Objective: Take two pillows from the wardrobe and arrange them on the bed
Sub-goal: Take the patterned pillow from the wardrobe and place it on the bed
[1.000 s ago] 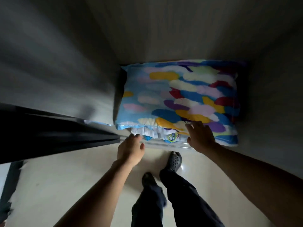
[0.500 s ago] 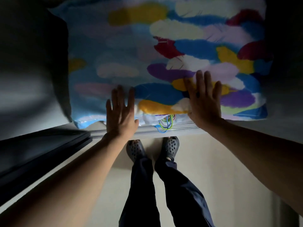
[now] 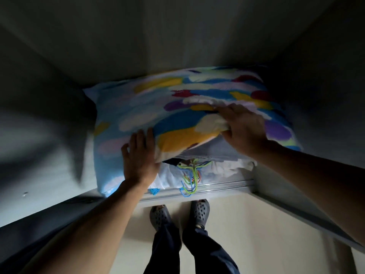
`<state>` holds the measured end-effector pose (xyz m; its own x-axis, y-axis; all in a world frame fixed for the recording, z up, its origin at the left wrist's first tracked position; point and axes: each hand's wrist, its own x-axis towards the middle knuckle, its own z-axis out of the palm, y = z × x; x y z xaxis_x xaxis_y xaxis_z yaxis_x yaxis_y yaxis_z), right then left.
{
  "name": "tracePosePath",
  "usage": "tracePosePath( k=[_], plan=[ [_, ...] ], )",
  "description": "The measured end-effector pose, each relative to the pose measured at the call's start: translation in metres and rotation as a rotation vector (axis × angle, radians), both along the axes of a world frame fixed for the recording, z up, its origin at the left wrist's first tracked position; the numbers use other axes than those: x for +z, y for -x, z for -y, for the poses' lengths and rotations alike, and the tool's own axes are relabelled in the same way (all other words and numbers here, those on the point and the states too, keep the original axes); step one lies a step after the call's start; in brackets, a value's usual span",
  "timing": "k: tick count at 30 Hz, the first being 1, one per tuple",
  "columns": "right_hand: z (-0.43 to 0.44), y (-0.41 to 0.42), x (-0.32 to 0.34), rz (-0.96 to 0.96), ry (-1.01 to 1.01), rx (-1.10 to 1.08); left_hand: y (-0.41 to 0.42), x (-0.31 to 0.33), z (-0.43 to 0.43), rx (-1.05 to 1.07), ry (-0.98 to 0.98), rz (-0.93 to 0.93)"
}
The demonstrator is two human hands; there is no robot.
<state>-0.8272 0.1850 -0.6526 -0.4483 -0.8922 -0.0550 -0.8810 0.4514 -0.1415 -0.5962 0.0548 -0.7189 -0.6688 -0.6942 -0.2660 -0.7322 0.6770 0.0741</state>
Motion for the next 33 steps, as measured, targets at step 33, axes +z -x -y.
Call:
tracePosePath(
  k=[33],
  plan=[
    [-0.320, -0.241, 0.285, 0.082, -0.156, -0.292, -0.156, 0.358, -0.196, -0.668, 0.121, -0.119]
  ],
)
